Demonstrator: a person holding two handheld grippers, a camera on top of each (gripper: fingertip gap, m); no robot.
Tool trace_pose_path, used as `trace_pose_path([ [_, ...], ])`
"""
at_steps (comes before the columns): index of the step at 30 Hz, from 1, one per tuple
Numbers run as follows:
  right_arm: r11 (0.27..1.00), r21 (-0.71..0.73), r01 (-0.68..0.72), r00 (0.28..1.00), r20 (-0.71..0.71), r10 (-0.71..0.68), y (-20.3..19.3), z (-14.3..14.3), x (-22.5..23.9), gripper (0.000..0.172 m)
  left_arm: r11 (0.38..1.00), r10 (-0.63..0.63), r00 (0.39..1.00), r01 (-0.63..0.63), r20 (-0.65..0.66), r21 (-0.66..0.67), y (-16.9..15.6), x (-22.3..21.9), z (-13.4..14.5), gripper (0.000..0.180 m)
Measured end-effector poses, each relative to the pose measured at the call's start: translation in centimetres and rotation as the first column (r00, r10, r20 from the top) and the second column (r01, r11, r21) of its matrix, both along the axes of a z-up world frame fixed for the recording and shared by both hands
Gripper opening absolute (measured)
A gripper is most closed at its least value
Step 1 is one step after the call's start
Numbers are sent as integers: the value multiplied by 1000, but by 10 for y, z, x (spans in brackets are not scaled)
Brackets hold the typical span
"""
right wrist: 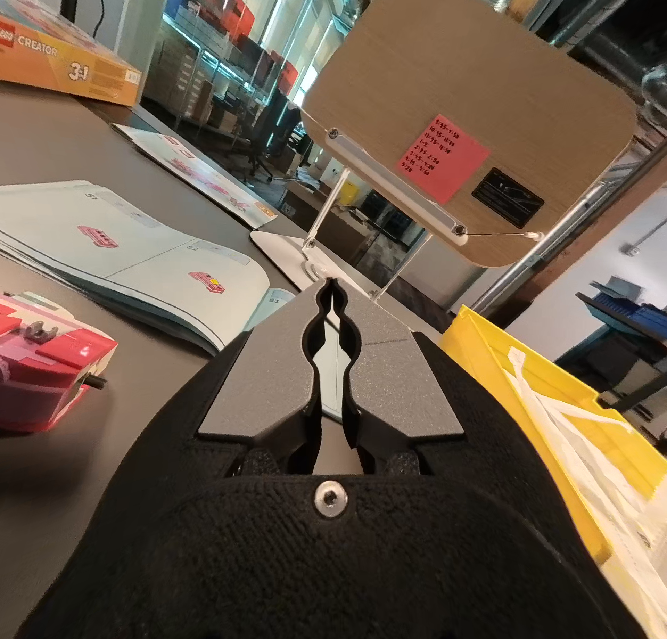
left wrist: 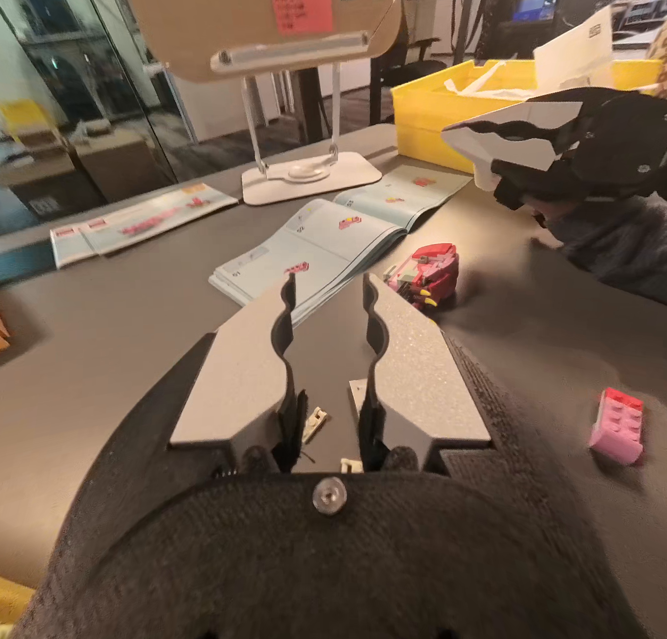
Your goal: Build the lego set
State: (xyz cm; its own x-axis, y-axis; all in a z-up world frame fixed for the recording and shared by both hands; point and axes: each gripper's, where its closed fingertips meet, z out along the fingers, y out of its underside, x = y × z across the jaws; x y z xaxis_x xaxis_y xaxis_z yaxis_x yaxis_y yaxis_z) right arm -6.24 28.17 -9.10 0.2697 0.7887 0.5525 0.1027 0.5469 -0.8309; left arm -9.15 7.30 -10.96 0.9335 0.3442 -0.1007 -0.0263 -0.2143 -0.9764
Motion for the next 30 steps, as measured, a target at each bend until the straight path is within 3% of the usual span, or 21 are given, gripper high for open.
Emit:
trace_pose_path([
  [4, 999, -31, -20, 999, -26, 19, -1, 3, 2, 0, 997, -24, 994, 31, -109, 71, 1, 11, 14, 37],
  [12, 995, -70, -73, 996, -54, 69, -6, 5, 1, 0, 988, -24, 999, 21, 20, 152, -2, -5, 11, 40],
  [17, 996, -55, -71, 994, -85, 66, -6, 11, 5, 0, 981, 21, 999, -13, -40, 193, -8, -14, 17, 40],
  [30, 994, -35, -99, 992, -76, 97, -13, 10, 3, 0, 980, -12, 999, 21, -47, 196, -6, -9, 18, 40],
])
